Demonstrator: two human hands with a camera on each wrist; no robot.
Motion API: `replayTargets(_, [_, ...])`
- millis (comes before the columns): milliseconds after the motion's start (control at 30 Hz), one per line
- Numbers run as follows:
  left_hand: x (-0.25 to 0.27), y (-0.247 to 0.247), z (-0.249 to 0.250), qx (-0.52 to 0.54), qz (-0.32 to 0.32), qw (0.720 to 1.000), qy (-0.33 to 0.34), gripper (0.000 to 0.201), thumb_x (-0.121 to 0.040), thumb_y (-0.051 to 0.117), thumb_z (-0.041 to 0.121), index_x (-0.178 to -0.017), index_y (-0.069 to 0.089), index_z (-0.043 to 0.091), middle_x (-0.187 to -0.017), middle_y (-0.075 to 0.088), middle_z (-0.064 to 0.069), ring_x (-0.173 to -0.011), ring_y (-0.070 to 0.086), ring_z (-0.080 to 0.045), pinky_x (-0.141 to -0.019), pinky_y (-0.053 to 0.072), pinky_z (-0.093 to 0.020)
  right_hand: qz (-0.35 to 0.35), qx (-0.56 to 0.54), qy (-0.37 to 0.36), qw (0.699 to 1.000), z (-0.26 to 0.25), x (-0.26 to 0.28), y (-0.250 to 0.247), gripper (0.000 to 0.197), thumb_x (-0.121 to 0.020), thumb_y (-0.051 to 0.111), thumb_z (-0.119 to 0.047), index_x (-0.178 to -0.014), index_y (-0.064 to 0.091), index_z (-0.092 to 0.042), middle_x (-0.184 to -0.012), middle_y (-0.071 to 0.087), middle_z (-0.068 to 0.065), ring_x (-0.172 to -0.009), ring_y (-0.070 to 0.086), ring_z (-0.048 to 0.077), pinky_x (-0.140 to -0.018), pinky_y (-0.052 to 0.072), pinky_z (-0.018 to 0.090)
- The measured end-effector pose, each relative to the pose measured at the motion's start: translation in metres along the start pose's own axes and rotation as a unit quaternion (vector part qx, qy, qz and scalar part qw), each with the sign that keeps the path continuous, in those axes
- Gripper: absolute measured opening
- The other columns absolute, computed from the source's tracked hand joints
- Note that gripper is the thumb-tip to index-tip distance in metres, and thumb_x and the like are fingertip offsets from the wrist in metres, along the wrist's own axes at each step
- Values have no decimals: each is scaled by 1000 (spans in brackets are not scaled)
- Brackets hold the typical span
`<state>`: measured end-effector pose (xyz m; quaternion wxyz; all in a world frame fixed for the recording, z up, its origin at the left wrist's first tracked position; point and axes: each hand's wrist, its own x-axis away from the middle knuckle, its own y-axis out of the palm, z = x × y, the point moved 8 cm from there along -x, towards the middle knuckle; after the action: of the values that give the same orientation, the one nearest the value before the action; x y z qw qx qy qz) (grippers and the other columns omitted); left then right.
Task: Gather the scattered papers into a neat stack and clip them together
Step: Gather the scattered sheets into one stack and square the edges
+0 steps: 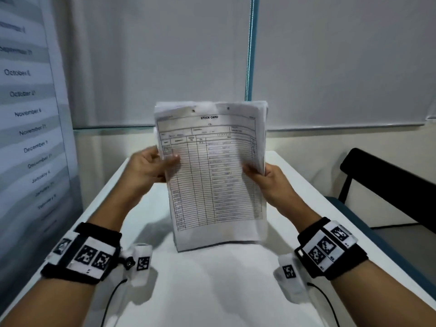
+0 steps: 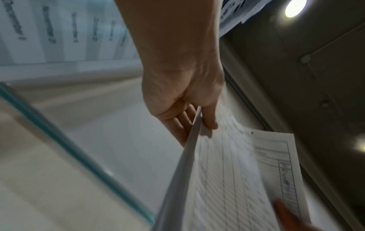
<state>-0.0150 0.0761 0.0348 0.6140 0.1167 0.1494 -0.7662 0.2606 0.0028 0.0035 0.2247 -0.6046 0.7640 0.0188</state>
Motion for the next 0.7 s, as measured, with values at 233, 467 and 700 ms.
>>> replayTargets(233, [23, -20, 124, -339, 67, 903, 256, 111, -72, 86, 51, -158, 18, 40, -158, 42, 8, -144, 38, -8, -114, 34, -27, -69, 242, -97, 963, -75, -8, -8, 22, -94, 66, -40, -76, 69, -28, -60, 57, -13, -60, 49, 7, -61, 40, 30])
replayTargets(467, [18, 1, 84, -157, -134, 964, 170, 32, -76, 86, 16, -97, 81, 39, -102, 79, 12, -97, 70, -5, -96, 56, -26, -96, 362, -215, 902, -121, 2, 8, 15, -92, 69, -39, -103, 71, -29, -87, 72, -7, -85, 68, 17, -80, 54, 43])
replayTargets(700, [12, -32, 17, -13, 48, 995, 84, 10, -81, 80, 25, -90, 79, 27, -66, 72, 20, -63, 64, -2, -59, 47, -16, 63, -83, 32, 994, -16, -12, -63, 105, -58, 86, -63, -144, 44, -20, -138, 62, 8, -121, 64, 24, -107, 48, 50])
